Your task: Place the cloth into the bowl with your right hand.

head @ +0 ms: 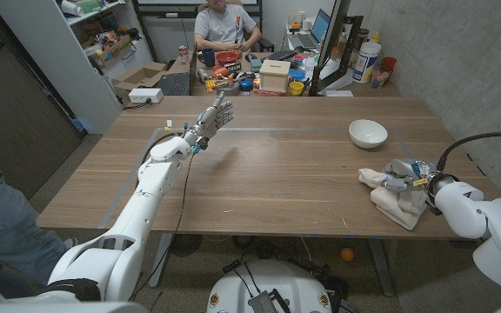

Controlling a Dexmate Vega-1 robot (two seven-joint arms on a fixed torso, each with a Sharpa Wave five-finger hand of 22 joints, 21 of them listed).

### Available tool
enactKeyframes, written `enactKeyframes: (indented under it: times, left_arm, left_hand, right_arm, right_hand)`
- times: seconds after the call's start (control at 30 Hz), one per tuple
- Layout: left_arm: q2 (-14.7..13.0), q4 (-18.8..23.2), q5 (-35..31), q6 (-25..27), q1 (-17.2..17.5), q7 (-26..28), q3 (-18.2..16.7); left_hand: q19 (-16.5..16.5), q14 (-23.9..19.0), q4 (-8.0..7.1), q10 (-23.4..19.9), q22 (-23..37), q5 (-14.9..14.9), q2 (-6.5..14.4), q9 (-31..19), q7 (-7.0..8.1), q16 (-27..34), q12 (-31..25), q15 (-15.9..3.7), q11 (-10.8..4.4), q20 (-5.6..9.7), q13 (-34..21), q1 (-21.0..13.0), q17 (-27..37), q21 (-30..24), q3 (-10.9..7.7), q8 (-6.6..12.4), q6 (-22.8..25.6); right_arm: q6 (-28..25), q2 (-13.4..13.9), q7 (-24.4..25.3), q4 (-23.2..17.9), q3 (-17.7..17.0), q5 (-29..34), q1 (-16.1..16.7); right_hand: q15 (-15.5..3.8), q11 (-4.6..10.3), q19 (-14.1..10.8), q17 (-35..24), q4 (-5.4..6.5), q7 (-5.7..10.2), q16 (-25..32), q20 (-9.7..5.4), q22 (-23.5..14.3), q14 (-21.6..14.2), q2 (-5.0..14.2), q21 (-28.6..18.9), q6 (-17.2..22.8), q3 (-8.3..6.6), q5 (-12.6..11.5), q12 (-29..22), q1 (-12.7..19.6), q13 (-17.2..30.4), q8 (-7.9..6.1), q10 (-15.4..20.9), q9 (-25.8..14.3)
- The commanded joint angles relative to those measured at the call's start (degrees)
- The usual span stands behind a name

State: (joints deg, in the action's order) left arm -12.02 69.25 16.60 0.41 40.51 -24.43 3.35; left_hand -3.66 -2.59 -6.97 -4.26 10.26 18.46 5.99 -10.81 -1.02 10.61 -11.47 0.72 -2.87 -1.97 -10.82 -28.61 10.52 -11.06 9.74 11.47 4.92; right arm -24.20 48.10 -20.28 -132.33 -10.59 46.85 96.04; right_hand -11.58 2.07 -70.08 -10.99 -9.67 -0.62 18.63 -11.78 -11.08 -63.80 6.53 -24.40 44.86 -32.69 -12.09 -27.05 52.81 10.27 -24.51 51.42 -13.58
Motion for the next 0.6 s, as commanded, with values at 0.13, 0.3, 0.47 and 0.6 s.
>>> enactKeyframes:
  times: [0.13,0.3,0.47,0.6]
  left_arm:
    - [-0.24,0.83,0.34,-0.34,0.49,0.12,-0.57]
    - [-0.46,1.35,0.49,-0.15,0.82,0.13,-0.69]
    - [-0.67,1.86,0.62,0.06,1.14,0.17,-0.78]
    - [-0.73,2.03,0.73,0.2,1.3,0.23,-0.8]
  left_hand:
    - [0.0,-0.09,0.05,0.05,0.11,0.16,0.4,-0.07,0.13,0.31,-0.06,0.29,0.06,-0.32,-0.06,-0.07,0.3,-0.44,0.58,0.48,0.57]
    - [0.01,-0.09,0.06,0.05,0.11,0.16,0.42,-0.07,0.11,0.31,-0.06,0.3,0.09,-0.33,-0.06,-0.09,0.3,-0.45,0.62,0.43,0.51]
    - [0.05,-0.04,0.06,0.07,0.11,0.16,0.44,-0.07,0.12,0.29,-0.05,0.29,0.05,-0.35,-0.06,-0.1,0.3,-0.44,0.67,0.41,0.53]
    - [0.06,-0.01,0.07,0.09,0.11,0.16,0.47,-0.08,0.02,0.28,-0.04,0.29,0.05,-0.33,-0.06,-0.13,0.3,-0.45,0.71,0.4,0.58]
  right_arm:
    - [0.1,1.57,-1.09,-2.52,-1.0,1.77,-2.39]
    - [1.56,2.87,-2.38,-3.0,-1.91,1.99,-3.57]
    - [2.68,3.45,-4.04,-3.04,-2.5,0.58,-6.18]
    - [3.29,4.25,-5.36,-2.98,-2.81,-0.35,-8.58]
  right_hand:
    - [-1.17,0.72,-0.15,-0.33,0.09,3.49,-0.03,-0.59,-0.35,-0.79,2.18,-0.39,5.0,-0.71,0.21,0.25,3.18,0.32,-0.6,1.61,-0.62]
    - [-1.1,0.77,0.15,-0.53,0.12,3.4,-0.29,-0.62,-0.4,-0.39,2.26,-0.4,5.18,-0.69,0.29,0.51,3.55,0.35,-0.6,1.69,-0.8]
    - [-1.22,0.76,0.36,-0.77,0.14,3.26,-0.42,-0.64,-0.46,-0.19,2.32,-0.46,5.45,-0.58,0.39,0.74,3.94,0.38,-0.65,1.85,-1.02]
    - [-1.33,0.75,0.45,-0.95,0.17,3.31,-0.37,-0.67,-0.51,-0.31,2.36,-0.52,5.41,-0.47,0.47,0.85,4.15,0.41,-0.61,2.03,-1.17]
